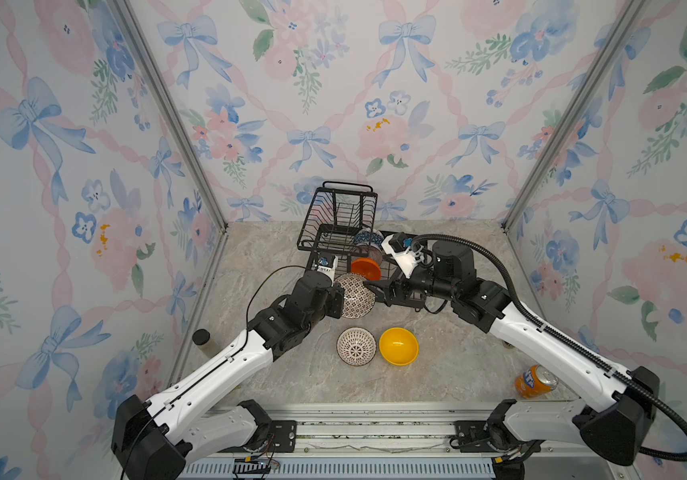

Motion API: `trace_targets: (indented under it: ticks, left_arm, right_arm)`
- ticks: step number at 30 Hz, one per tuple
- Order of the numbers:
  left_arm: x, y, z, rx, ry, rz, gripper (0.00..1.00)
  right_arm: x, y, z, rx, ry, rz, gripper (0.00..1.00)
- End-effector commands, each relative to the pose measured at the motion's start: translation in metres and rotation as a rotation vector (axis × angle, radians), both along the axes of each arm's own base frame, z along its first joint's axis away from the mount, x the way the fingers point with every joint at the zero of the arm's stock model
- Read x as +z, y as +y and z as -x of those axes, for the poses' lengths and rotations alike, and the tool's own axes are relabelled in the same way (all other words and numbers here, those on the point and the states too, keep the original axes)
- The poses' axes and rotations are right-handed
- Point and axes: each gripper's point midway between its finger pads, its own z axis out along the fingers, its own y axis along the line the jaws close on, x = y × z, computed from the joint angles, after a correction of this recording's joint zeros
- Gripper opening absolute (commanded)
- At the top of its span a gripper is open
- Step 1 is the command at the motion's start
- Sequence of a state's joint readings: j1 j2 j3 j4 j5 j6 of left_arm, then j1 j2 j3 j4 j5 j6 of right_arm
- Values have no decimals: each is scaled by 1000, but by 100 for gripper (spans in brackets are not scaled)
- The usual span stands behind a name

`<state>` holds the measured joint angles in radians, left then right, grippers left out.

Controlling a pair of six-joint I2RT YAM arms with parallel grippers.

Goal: Load the bowls into the dish rack
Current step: 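Lift the patterned bowl toward the rack while the right gripper approaches it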

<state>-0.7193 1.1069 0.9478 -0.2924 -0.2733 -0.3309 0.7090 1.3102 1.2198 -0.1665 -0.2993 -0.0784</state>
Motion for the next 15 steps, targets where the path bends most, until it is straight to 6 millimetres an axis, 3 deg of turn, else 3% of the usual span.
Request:
trace_targets:
  ticks: [1, 15]
  left_arm:
    - [41, -9, -11, -2, -113, 58, 0]
    - [57, -22, -17, -26, -155, 53, 0]
  right_arm:
    - [1, 4, -5, -28, 33, 1, 97]
    - [-39, 13, -20, -77, 139, 90, 98]
